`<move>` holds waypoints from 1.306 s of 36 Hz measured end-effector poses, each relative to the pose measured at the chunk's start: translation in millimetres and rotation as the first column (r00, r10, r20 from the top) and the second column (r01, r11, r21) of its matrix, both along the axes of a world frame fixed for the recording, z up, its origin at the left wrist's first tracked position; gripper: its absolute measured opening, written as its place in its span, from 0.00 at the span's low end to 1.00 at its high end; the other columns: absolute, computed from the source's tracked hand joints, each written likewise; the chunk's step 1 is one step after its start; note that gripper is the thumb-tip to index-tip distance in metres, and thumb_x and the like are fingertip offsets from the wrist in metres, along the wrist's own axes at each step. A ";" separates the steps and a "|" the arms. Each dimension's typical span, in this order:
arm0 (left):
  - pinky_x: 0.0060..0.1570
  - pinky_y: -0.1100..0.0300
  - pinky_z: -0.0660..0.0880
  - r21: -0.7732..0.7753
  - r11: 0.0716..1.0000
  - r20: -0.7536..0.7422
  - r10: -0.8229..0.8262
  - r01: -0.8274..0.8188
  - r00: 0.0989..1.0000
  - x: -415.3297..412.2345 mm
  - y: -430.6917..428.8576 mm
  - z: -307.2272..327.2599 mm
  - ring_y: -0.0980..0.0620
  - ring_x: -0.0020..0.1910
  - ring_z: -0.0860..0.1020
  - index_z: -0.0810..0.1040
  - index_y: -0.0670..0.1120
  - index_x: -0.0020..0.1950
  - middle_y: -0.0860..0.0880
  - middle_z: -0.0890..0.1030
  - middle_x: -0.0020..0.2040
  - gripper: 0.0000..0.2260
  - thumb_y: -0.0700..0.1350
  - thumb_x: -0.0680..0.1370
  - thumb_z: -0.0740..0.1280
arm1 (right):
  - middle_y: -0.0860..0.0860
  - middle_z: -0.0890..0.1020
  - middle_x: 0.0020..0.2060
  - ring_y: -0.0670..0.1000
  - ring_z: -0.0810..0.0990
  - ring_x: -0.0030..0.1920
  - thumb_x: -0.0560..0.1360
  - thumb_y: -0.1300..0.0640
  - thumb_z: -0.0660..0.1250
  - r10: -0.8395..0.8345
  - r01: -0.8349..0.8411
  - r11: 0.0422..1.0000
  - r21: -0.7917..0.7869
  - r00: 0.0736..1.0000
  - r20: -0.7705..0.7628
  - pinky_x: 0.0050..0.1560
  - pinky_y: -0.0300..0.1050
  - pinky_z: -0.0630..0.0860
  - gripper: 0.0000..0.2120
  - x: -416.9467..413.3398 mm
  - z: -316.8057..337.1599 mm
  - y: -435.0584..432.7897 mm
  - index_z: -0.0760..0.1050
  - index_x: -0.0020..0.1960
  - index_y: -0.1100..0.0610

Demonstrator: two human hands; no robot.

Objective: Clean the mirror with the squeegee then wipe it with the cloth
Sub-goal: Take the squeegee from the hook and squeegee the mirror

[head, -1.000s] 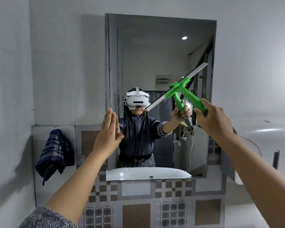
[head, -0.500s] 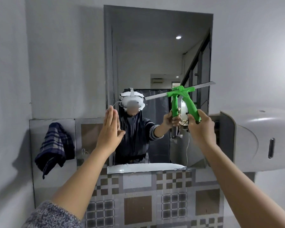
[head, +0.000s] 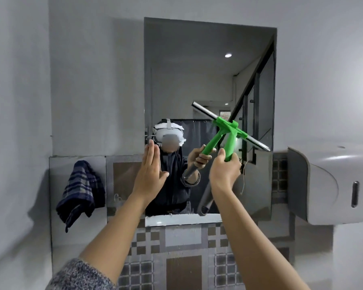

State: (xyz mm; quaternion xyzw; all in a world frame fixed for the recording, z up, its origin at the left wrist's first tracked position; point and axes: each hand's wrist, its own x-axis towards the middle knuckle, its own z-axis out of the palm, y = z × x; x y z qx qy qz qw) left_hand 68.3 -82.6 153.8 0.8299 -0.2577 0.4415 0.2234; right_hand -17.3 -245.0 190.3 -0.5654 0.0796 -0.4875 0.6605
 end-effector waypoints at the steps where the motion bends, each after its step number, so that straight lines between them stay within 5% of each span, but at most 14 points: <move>1: 0.67 0.69 0.39 0.012 1.000 0.015 0.008 -0.008 1.000 0.3 -1.5 -0.4 0.52 0.74 0.38 0.42 0.40 0.75 0.48 0.38 0.76 0.39 0.42 0.75 0.67 | 0.47 0.72 0.31 0.42 0.70 0.29 0.79 0.56 0.58 0.011 -0.011 1.000 0.026 1.000 0.009 0.23 0.28 0.65 0.09 0.5 2.6 3.6 0.71 0.46 0.61; 4: 0.69 0.61 0.44 0.012 0.999 0.022 0.037 -0.037 0.999 2.2 -2.6 0.0 0.52 0.74 0.39 0.43 0.40 0.75 0.48 0.38 0.75 0.40 0.43 0.75 0.68 | 0.47 0.72 0.31 0.43 0.71 0.29 0.79 0.56 0.58 0.024 -0.025 0.998 0.056 0.999 0.033 0.21 0.27 0.66 0.09 3.6 8.9 15.1 0.70 0.46 0.62; 8: 0.67 0.63 0.47 -0.008 1.000 0.014 0.029 -0.029 0.999 4.0 0.4 -1.0 0.54 0.73 0.37 0.38 0.44 0.73 0.51 0.35 0.74 0.41 0.45 0.75 0.67 | 0.48 0.72 0.31 0.43 0.70 0.28 0.80 0.56 0.58 0.030 -0.030 1.000 -0.006 0.999 0.039 0.21 0.26 0.65 0.09 7.1 13.1 31.5 0.70 0.46 0.62; 13: 0.67 0.66 0.43 -0.016 0.999 0.013 0.035 -0.034 0.999 6.9 1.7 -2.1 0.56 0.72 0.36 0.39 0.43 0.74 0.52 0.35 0.73 0.40 0.45 0.76 0.67 | 0.49 0.73 0.34 0.47 0.73 0.31 0.79 0.54 0.58 0.030 -0.027 0.986 -0.162 0.999 0.012 0.31 0.45 0.74 0.11 11.8 15.4 55.4 0.70 0.48 0.63; 18: 0.66 0.66 0.45 0.009 0.999 0.034 0.051 -0.051 0.998 7.6 4.4 -6.0 0.55 0.72 0.36 0.39 0.43 0.74 0.51 0.34 0.73 0.40 0.46 0.75 0.67 | 0.48 0.73 0.31 0.46 0.72 0.29 0.80 0.54 0.57 0.002 0.002 0.960 -0.281 1.000 0.014 0.28 0.43 0.69 0.11 12.1 16.5 61.4 0.69 0.48 0.62; 29: 0.59 0.66 0.62 -0.035 0.999 0.064 0.032 -0.030 0.997 12.5 3.0 -17.5 0.50 0.75 0.45 0.45 0.42 0.74 0.49 0.42 0.75 0.38 0.43 0.75 0.68 | 0.52 0.79 0.41 0.55 0.76 0.47 0.79 0.48 0.55 -0.141 0.082 0.832 -0.549 0.988 -0.066 0.41 0.53 0.77 0.14 16.0 11.7 49.0 0.67 0.57 0.58; 40: 0.65 0.75 0.40 -0.080 0.993 0.053 0.090 -0.086 0.995 6.9 -7.0 -23.8 0.54 0.74 0.40 0.39 0.47 0.73 0.51 0.40 0.75 0.36 0.44 0.77 0.64 | 0.57 0.79 0.47 0.53 0.70 0.40 0.80 0.50 0.54 -0.235 0.117 0.625 -0.772 0.971 -0.044 0.36 0.47 0.70 0.17 16.4 11.6 8.8 0.63 0.65 0.58; 47: 0.66 0.77 0.40 -0.090 0.988 0.023 0.124 -0.122 0.992 8.9 -8.5 -24.3 0.55 0.74 0.41 0.42 0.45 0.74 0.51 0.42 0.76 0.37 0.44 0.76 0.66 | 0.54 0.78 0.44 0.54 0.71 0.36 0.80 0.52 0.54 -0.251 0.130 0.498 -0.857 0.968 0.001 0.30 0.44 0.65 0.14 14.4 19.3 -13.7 0.64 0.62 0.58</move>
